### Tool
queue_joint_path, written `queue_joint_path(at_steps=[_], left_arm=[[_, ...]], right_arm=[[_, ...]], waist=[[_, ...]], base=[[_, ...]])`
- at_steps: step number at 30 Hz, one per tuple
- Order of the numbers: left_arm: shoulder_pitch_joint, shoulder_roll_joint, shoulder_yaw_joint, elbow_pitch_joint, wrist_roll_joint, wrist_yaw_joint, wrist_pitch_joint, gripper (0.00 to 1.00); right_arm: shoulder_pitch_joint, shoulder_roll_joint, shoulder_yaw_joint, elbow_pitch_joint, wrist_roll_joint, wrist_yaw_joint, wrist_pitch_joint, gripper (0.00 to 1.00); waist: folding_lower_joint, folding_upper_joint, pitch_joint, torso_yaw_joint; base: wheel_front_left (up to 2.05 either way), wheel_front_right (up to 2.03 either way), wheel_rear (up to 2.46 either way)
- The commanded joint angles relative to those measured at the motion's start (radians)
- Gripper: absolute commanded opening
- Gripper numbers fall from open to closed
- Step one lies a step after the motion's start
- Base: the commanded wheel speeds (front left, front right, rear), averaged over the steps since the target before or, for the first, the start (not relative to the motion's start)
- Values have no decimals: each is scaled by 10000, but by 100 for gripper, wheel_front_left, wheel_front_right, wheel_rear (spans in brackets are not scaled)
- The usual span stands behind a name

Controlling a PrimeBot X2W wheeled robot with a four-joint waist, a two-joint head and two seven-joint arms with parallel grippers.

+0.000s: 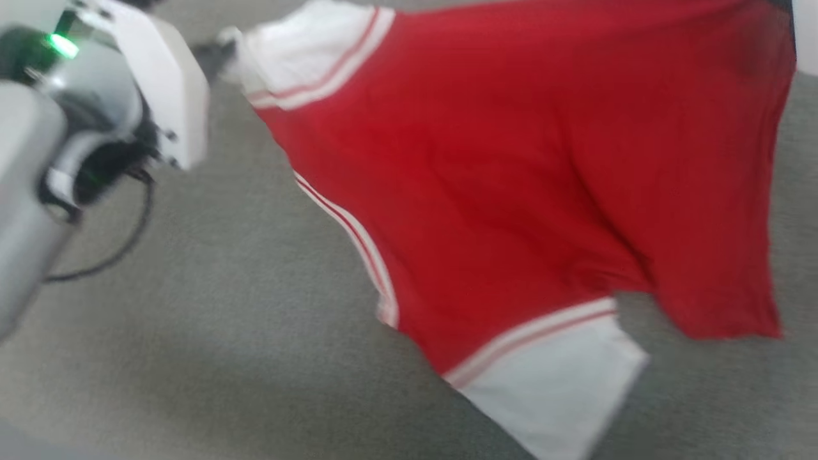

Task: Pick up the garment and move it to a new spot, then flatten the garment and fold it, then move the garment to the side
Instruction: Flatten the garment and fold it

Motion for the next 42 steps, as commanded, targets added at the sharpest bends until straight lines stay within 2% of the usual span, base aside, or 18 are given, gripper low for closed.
queue_joint_path(at_steps=[1, 7, 13, 19, 29, 33, 39, 40, 42], left_arm=[[-332, 224, 108, 48, 36, 74, 227, 0], [-1442, 589, 227, 221, 240, 51, 981, 0], [-2393, 626, 203, 655, 488, -119, 1451, 0], [-3228, 322, 129, 1328, 942, -507, 950, 0], [-5191, -628, 42, 3386, 2612, -1031, -1926, 0], [-6210, -1008, 7, 4342, 3384, -1001, -3351, 0], [-7649, -1674, 66, 5739, 4246, -691, -5655, 0], [-7649, -1674, 66, 5739, 4246, -691, -5655, 0], [-8008, -1824, 15, 5996, 4530, -582, -6606, 0]], right_arm=[[-117, -15, -86, -153, 89, -18, -132, 0], [-106, 36, -387, -622, 144, -18, -436, 0], [-161, 181, -654, -830, 76, -18, -528, 0], [-391, 488, -858, -595, -307, -18, -910, 0], [-1793, 1260, -920, 1211, -1703, -18, -3225, 0], [-2593, 1561, -808, 2192, -2398, -20, -4476, 0], [-3908, 2088, -903, 3630, -3864, -18, -7369, 0], [-3908, 2088, -903, 3630, -3864, -18, -7369, 0], [-4289, 2264, -1013, 4189, -4430, -18, -8287, 0]], waist=[[0, 1, -481, -528], [0, 1, -1071, -1207], [0, 1, -1386, -1666], [0, 1, -1240, -1995], [0, 1, -60, -2335], [0, 1, 473, -2419], [0, 1, 1076, -2448], [0, 1, 1076, -2448], [0, 1, 1235, -2423]], base=[[0, 0, 0], [0, 0, 0], [0, 0, 0], [0, 0, 0], [0, 0, 0], [0, 0, 0], [0, 0, 0], [0, 0, 0], [0, 0, 0]])
